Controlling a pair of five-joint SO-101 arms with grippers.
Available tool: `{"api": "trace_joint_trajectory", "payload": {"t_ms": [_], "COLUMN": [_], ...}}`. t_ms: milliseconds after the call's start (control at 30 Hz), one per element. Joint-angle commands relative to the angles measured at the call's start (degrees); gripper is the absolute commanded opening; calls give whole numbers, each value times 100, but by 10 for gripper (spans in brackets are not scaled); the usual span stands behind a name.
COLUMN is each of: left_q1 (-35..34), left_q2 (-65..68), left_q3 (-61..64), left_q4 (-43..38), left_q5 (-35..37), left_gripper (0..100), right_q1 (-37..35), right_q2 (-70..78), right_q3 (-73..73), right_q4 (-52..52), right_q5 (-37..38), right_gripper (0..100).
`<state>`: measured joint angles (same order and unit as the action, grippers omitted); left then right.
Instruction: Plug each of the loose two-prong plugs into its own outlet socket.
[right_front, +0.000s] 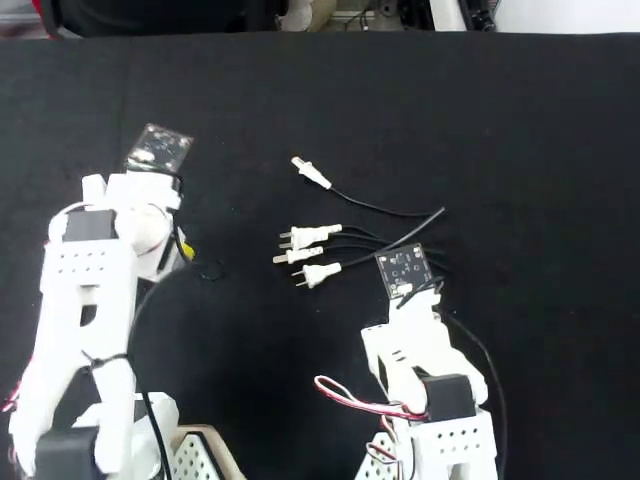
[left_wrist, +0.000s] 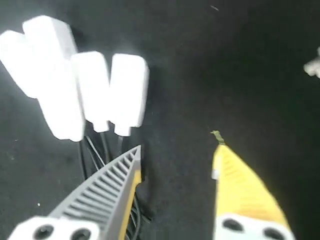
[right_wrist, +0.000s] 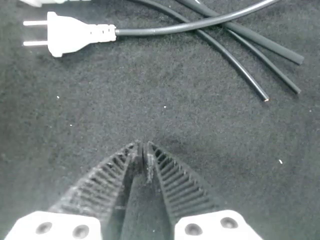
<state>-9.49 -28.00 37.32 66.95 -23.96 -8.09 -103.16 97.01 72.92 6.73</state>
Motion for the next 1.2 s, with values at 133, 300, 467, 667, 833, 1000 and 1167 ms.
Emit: {"api": "trace_joint_trajectory", "payload": {"t_ms": [133, 300, 467, 667, 833, 1000, 1167], "left_q1": [-224, -198, -259, -453, -699, -673, -673], "left_q2": [976, 1864, 2497, 2945, 3174, 3411, 3780], "left_q3": [-382, -549, -963, -1385, -1604, -1543, -1543], "left_q4": [-1222, -1626, -1635, -1635, -1635, -1609, -1635], "left_q5": [-237, -273, -281, -281, -325, -677, -712], "left_gripper": [263, 255, 256, 256, 256, 256, 256], "right_q1": [-26, -26, -26, -26, -26, -26, -26], "right_q2": [-338, -338, -338, -338, -338, -338, -338], "right_q3": [-57, -57, -57, -57, -57, -57, -57], "right_q4": [26, 26, 26, 26, 26, 26, 26], "right_q5": [-35, -35, -35, -35, -35, -35, -35], "right_gripper": [11, 11, 11, 11, 11, 11, 11]}}
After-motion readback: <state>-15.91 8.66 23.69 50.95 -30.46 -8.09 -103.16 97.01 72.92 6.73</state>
